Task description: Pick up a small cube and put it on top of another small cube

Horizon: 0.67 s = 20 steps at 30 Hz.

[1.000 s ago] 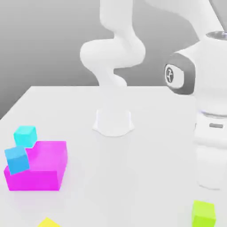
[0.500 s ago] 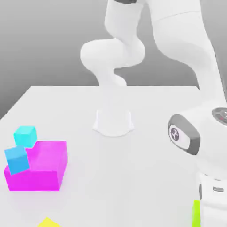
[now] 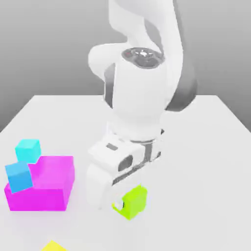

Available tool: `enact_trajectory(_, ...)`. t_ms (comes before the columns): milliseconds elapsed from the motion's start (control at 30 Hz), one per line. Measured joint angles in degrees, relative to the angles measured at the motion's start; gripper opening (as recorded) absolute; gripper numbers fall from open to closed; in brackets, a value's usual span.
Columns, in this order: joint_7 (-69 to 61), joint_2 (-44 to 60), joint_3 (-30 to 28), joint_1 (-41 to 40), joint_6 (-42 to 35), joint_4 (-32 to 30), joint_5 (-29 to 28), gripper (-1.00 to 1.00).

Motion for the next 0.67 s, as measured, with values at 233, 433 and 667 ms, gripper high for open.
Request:
enact_trajectory(233, 7.1, -14.7, -8.9, -15.1, -5.9, -8.4, -4.6, -1.00)
enact_trajectory(433, 10.2, -20.2, -15.1, -25.1, -5.7, -14.4, -6.0, -1.00)
enact_trajectory(667, 8.5, -12.6, -17.3, -24.3, 4.2, -17.0, -4.1, 1.00)
